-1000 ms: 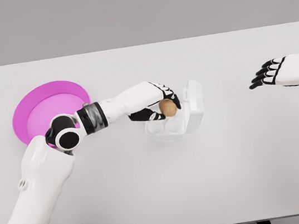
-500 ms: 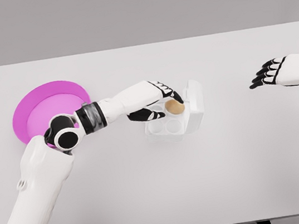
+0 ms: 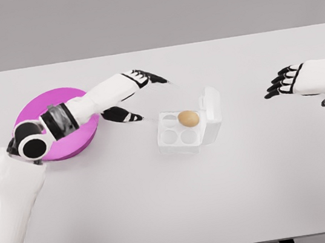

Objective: Pack egg into the box and close the box lid

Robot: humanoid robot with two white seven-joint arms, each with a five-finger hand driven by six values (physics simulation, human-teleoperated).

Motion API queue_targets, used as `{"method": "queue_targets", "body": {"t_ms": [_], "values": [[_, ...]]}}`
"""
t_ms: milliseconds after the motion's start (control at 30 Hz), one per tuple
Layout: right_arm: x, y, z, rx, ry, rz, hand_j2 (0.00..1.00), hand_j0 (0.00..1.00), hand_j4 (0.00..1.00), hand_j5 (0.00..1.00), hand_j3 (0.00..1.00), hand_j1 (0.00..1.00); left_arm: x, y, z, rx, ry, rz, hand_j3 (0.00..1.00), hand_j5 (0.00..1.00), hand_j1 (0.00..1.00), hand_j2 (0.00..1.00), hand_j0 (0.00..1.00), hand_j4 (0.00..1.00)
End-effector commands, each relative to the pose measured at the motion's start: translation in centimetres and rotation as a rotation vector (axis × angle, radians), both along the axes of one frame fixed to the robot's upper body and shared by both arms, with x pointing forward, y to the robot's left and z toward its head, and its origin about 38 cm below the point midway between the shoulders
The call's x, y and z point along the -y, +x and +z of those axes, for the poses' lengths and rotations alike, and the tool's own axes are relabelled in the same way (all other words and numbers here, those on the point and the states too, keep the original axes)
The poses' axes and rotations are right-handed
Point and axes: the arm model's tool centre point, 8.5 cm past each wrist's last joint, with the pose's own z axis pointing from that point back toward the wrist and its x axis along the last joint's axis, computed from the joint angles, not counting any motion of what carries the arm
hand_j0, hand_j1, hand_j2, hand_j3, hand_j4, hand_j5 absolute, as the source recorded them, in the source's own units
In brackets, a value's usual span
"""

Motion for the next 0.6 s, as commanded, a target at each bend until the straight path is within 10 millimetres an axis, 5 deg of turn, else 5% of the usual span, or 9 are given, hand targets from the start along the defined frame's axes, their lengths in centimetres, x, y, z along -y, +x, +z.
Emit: {"method": "queue_targets", "body": {"t_ms": [0, 100, 200, 433, 567], "values": [[-1.2, -0.2, 0.4, 0.008, 0.017, 0.034, 1.0, 1.0, 1.0, 1.0, 1.0, 1.0, -3.3, -0.2, 2.0, 0.02, -0.035, 0.02, 1.0, 1.0, 1.0, 1.0, 1.0, 1.0], [-2.8, -0.9, 0.5, 0.007, 0.028, 0.084, 1.0, 1.0, 1.0, 1.0, 1.0, 1.0, -6.2, -1.0, 4.6, 0.052, -0.086, 0.024, 1.0, 1.0, 1.0, 1.0, 1.0, 1.0], [-3.6, -0.8, 0.3, 0.005, 0.034, 0.103, 1.0, 1.0, 1.0, 1.0, 1.0, 1.0, -9.2, -2.0, 5.0, 0.057, -0.159, 0.083, 1.0, 1.0, 1.0, 1.0, 1.0, 1.0], [-7.3, -1.2, -0.6, -0.037, 0.014, 0.204, 1.0, 1.0, 1.0, 1.0, 1.0, 1.0, -12.5, -2.7, 4.7, 0.056, -0.202, 0.172, 1.0, 1.0, 1.0, 1.0, 1.0, 1.0], [-7.4, -1.4, -0.8, -0.049, 0.002, 0.21, 1.0, 1.0, 1.0, 1.0, 1.0, 1.0, -15.2, -3.4, 3.5, 0.035, -0.226, 0.249, 1.0, 1.0, 1.0, 1.0, 1.0, 1.0]]}}
